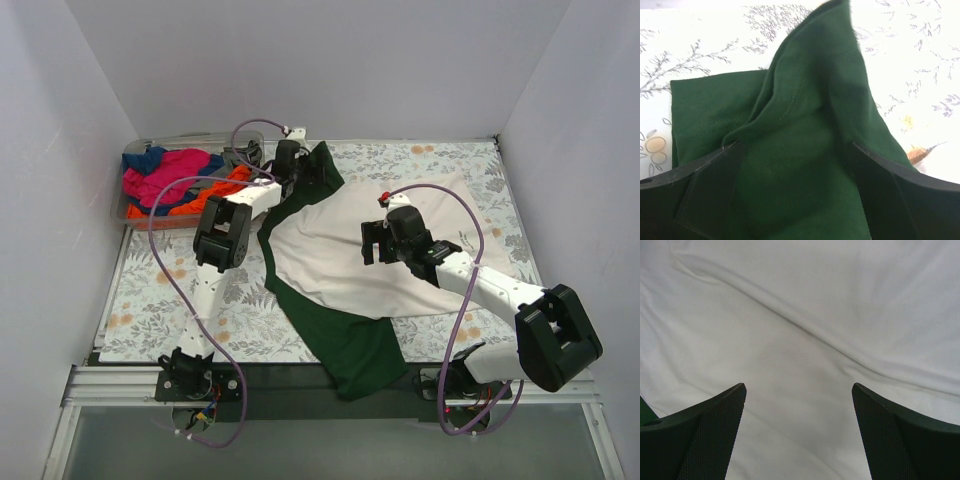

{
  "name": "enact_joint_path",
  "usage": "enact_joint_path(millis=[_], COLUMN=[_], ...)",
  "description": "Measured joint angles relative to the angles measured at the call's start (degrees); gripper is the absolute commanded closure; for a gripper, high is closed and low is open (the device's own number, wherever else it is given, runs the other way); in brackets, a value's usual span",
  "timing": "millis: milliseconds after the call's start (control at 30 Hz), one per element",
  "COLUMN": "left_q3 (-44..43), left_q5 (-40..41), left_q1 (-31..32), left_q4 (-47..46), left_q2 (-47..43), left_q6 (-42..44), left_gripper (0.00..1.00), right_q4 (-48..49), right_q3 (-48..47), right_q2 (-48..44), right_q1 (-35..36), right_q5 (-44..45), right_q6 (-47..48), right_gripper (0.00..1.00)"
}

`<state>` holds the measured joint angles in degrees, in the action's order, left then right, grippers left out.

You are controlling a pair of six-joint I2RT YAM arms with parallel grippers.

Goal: Fold and stack the t-shirts
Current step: Fold the tshirt

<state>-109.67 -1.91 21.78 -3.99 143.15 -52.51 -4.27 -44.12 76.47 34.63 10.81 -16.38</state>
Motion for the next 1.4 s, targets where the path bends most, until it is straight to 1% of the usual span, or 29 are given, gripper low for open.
enact_joint_path(millis=[167, 533, 700, 900, 1100, 1233, 1400], left_q3=[-3.54, -5.44, -10.14, -13.27, -14.86, -18.75, -18.95], left_q5=[0.33, 1.64, 2.45, 2.47, 0.31, -1.16, -2.43], left_q1=[-0.31, -0.31, -0.33, -0.55, -0.70, -0.72, -0.72], left_q4=[-1.42, -5.14, -6.32, -8.50, -13.22, -14.60, -17.90], left_q2=[2.80, 4.85, 7.63, 9.88, 12.24, 14.78, 14.75], left_q6=[0.94, 3.50, 5.38, 6.80, 7.63, 7.58, 7.50], left_gripper=[0.19, 0.18, 0.16, 0.14, 0.11, 0.10, 0.09], right_q4=[0.11, 0.13, 0.13, 0.13, 0.15, 0.15, 0.15], right_q3=[0.00, -0.02, -0.20, -0.76, -1.16, -1.20, -1.20], right_q2=[0.46, 2.97, 3.82, 4.94, 5.66, 5.86, 5.90], right_q1=[0.02, 0.09, 0.17, 0.17, 0.17, 0.17, 0.17], right_q5=[0.02, 0.17, 0.17, 0.13, 0.15, 0.15, 0.44], right_q6=[0.00, 0.02, 0.04, 0.04, 0.07, 0.07, 0.09], right_gripper=[0.21, 0.21, 0.21, 0.21, 0.21, 0.21, 0.21])
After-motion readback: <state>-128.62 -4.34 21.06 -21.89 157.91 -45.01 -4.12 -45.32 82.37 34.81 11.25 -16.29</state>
